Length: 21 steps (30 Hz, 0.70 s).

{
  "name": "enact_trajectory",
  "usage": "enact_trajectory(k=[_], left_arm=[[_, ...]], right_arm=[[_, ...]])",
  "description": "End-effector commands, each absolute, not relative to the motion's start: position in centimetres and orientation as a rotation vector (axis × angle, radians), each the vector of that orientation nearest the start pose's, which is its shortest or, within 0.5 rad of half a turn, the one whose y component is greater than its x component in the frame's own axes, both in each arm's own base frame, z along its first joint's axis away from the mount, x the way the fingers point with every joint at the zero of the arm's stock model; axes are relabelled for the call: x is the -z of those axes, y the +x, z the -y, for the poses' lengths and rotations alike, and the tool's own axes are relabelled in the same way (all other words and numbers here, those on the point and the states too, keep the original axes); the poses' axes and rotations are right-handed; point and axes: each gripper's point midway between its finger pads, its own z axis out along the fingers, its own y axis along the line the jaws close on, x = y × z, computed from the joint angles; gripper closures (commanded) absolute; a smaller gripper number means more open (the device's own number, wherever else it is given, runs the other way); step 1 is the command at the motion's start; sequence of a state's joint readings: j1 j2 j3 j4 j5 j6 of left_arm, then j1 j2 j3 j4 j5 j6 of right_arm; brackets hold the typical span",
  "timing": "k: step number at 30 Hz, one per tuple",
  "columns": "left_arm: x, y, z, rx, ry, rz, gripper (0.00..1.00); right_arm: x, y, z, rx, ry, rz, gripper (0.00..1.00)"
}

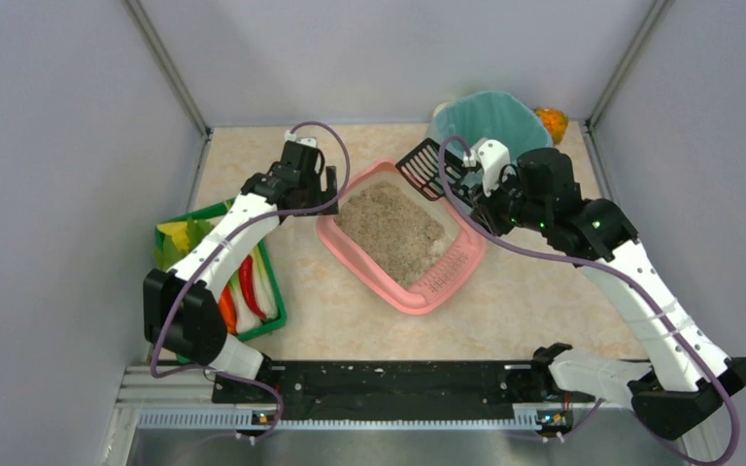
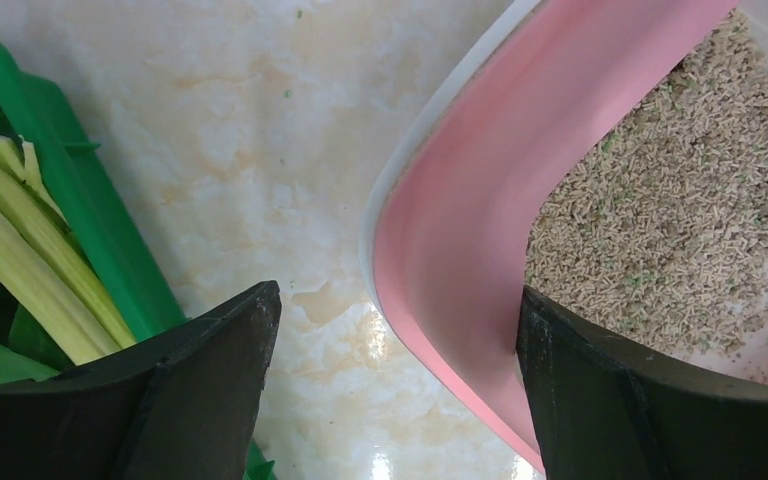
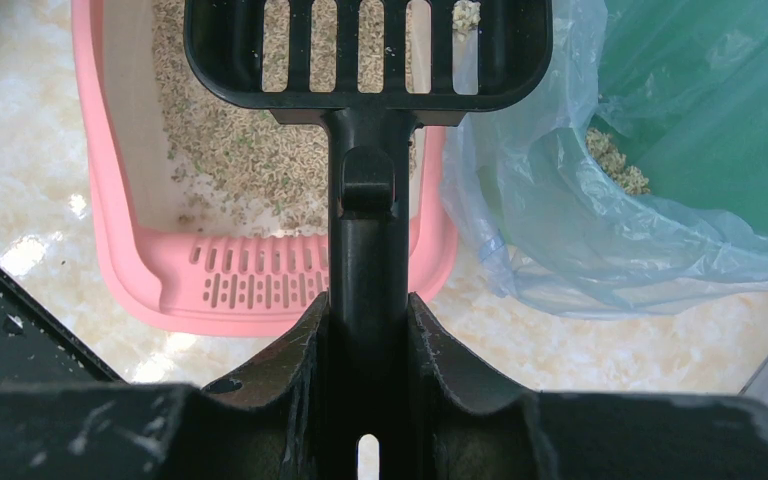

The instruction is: Clean the litter box

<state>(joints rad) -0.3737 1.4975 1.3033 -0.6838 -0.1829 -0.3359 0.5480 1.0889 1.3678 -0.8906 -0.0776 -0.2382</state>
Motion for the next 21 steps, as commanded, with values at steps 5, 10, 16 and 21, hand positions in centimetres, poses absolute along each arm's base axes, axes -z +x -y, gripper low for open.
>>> enact_trajectory(k=[5, 10, 16, 21], left_arm=[[-18.1, 37.3, 10.7, -0.001, -0.148, -2.383, 0.1], [-18.3, 37.3, 10.4, -0.013, -0.169, -2.376, 0.1], [-18.6, 36.9, 11.5, 0.076, -0.142, -2.369, 0.1], [-19.6, 36.5, 12.1, 0.141, -0.125, -2.342, 0.1]], right_arm=[[-30.3, 25.9, -17.3, -0.308, -0.889, -1.961, 1.0], [-29.7, 25.6, -17.8, -0.343, -0.915, -1.983, 1.0], [-28.0, 25.3, -18.6, -0.372, -0.965, -2.061, 1.0], [-26.9, 25.4, -19.3, -0.381, -0.972, -2.129, 1.0]])
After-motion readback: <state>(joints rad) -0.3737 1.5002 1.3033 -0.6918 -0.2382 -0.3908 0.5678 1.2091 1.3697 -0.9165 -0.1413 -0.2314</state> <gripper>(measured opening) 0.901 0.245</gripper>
